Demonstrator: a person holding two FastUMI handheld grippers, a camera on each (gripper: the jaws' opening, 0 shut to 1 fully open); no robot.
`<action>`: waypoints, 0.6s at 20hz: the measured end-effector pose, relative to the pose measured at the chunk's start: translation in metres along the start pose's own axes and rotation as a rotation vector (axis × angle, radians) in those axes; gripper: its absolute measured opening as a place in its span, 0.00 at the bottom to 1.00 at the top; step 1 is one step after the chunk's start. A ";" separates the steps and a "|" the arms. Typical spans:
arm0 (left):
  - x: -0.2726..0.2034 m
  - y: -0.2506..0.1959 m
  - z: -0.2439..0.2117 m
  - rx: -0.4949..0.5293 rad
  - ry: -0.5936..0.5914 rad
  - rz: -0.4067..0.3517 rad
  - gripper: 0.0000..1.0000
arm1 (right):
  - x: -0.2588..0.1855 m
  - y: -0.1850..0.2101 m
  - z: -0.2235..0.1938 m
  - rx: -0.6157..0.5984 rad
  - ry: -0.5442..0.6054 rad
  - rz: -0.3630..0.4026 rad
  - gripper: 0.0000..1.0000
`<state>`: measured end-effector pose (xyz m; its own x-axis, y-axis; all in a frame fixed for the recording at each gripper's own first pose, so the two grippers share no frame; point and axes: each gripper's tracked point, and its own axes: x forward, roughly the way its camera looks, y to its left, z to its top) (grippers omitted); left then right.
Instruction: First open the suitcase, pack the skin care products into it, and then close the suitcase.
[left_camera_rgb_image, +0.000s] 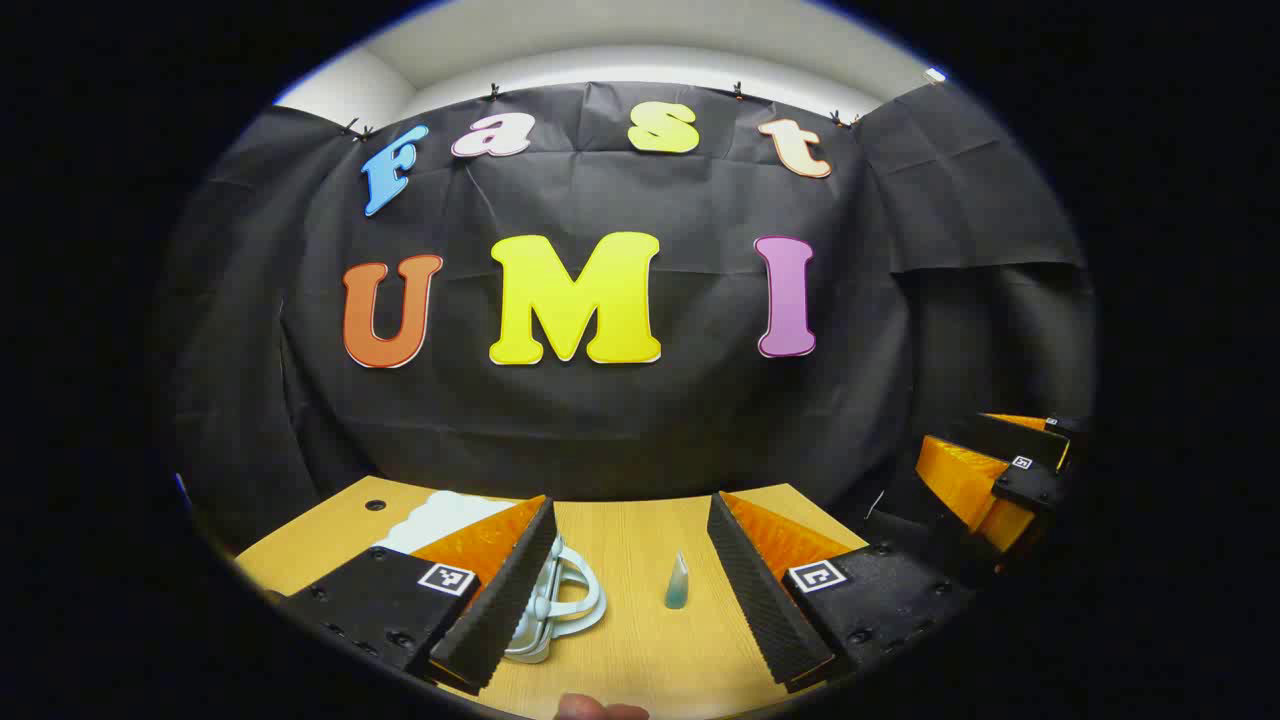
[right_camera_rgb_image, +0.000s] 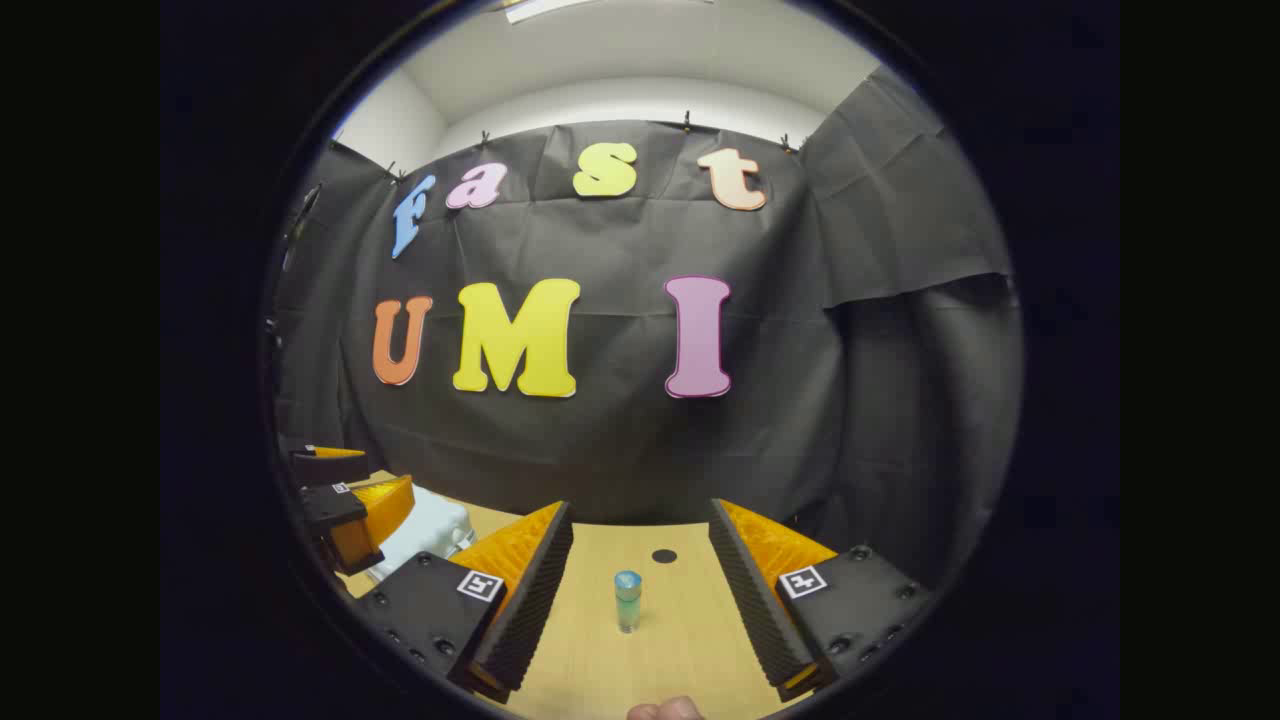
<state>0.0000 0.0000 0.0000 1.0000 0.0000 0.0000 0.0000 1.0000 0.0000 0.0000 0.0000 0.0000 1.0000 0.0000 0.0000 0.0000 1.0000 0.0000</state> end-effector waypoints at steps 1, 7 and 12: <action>0.001 0.001 -0.001 0.001 0.004 0.000 0.98 | 0.001 0.001 0.000 0.000 0.000 0.000 0.81; 0.005 0.000 -0.007 0.003 0.026 -0.001 0.97 | 0.008 0.002 -0.001 -0.001 0.001 0.012 0.81; 0.008 0.005 -0.006 0.011 0.021 0.021 0.97 | 0.011 0.001 0.000 0.004 -0.001 0.012 0.81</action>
<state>0.0081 0.0046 -0.0062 0.9996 0.0208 -0.0208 -0.0205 0.9997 0.0113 0.0107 0.0008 -0.0004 0.9999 0.0115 0.0006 -0.0115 0.9999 0.0042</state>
